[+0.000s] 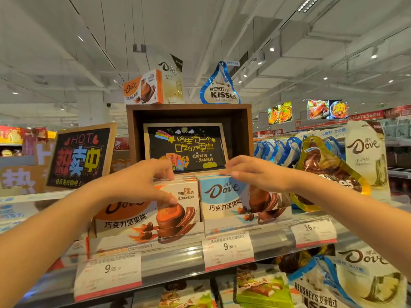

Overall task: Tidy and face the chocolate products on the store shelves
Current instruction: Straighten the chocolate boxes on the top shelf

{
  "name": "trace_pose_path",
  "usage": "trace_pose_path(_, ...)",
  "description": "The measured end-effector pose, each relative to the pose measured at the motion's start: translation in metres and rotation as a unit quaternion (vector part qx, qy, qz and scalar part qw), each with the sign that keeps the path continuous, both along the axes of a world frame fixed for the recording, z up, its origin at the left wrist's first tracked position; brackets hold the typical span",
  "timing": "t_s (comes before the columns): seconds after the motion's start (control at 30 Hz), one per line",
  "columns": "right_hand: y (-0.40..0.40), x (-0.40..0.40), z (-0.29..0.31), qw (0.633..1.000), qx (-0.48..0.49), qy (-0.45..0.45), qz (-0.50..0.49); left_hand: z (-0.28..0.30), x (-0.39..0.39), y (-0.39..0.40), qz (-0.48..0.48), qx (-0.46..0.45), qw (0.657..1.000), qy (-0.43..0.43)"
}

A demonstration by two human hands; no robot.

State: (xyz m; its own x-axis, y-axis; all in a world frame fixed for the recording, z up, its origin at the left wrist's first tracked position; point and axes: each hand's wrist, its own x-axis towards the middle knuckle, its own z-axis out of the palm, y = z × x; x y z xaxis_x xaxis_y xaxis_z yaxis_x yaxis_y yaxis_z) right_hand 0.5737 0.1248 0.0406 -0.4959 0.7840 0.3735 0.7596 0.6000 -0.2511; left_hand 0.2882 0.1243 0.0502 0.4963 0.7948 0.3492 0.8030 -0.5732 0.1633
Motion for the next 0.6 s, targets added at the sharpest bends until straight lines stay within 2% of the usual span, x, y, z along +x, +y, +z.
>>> trace_pose_path(0.07,0.007,0.0,0.008,0.997,-0.03,0.064,-0.009,-0.001,-0.001,0.001,-0.001,-0.001,1.0,-0.004)
trace_pose_path(0.23,0.031,-0.002,0.023,0.996,-0.045,-0.023,-0.07,-0.002,-0.002,0.002,-0.003,-0.002,1.0,-0.006)
trace_pose_path(0.43,0.036,-0.012,0.022,0.981,-0.169,0.036,-0.087,-0.004,0.0,0.0,-0.001,0.008,1.0,-0.01)
trace_pose_path(0.6,0.042,-0.014,0.017,0.983,-0.155,0.035,-0.088,-0.005,0.002,-0.002,0.0,0.028,1.0,-0.008)
